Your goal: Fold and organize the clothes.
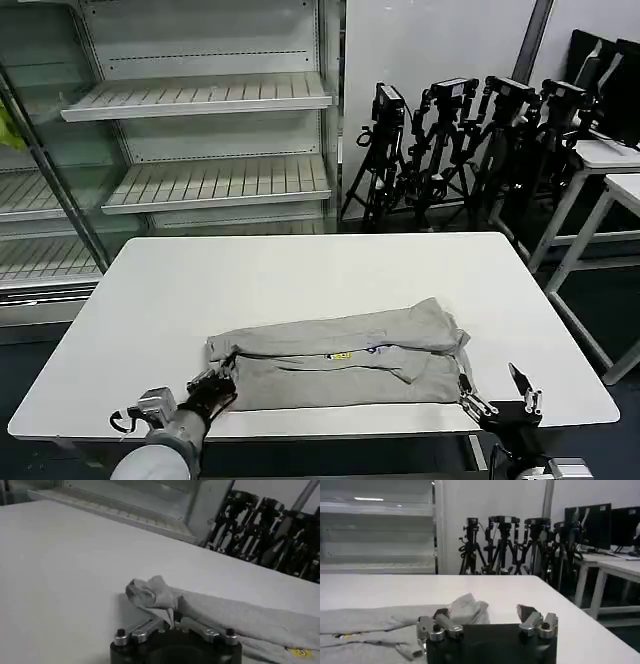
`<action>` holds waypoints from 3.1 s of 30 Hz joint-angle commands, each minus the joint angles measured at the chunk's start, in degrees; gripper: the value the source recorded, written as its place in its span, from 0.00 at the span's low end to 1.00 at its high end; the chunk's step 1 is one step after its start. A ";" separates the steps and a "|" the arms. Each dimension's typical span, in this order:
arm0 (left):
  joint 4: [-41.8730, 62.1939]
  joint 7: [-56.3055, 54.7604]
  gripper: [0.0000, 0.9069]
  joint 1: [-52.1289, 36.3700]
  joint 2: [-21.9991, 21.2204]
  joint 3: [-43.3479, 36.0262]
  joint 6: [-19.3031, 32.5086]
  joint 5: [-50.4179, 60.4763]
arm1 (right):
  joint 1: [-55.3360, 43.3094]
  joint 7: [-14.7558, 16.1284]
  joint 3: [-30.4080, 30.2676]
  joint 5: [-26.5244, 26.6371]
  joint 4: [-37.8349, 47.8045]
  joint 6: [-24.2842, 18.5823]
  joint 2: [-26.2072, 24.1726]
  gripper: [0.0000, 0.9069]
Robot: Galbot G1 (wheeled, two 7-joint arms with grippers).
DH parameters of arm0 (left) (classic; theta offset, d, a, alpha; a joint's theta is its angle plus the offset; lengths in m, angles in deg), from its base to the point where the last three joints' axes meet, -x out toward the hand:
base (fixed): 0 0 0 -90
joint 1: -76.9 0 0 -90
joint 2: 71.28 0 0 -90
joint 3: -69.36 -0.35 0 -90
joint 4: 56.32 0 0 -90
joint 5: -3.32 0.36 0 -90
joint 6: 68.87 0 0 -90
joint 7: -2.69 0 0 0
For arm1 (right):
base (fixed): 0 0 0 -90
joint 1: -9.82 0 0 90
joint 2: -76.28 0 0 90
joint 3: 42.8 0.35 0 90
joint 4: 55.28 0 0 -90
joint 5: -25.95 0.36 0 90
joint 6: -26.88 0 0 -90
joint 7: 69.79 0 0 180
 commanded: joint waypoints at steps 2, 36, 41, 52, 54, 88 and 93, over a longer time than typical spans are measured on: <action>2.66 1.44 0.04 -0.06 4.83 12.60 -0.57 -11.90 | -0.03 -0.06 0.02 0.06 -0.06 -0.03 0.03 1.00; 1.64 0.22 0.04 -17.91 -11.70 -14.44 -5.18 -22.44 | 0.65 -0.01 -1.27 -1.88 0.18 -0.84 2.72 1.00; 8.42 0.81 0.04 -19.71 -15.16 -18.27 -4.54 -18.18 | 0.69 0.00 -1.48 -2.10 0.37 -1.01 3.07 1.00; 12.79 2.59 1.00 -19.46 -16.64 -23.46 -2.39 -2.20 | 0.20 -0.02 -1.77 -2.19 0.62 -1.10 3.23 1.00; 12.44 2.43 1.00 -19.76 -16.47 -22.90 -1.38 -2.03 | 0.08 -0.02 -1.83 -2.21 0.78 -1.09 3.20 1.00; 2.91 8.06 1.00 -4.42 8.66 10.20 -8.03 -18.21 | -2.11 0.04 -3.76 -3.10 1.03 -0.71 3.91 1.00; 4.81 10.03 1.00 -5.94 5.53 6.81 -8.12 -20.03 | -1.99 0.02 -3.86 -3.44 0.83 -0.64 4.40 1.00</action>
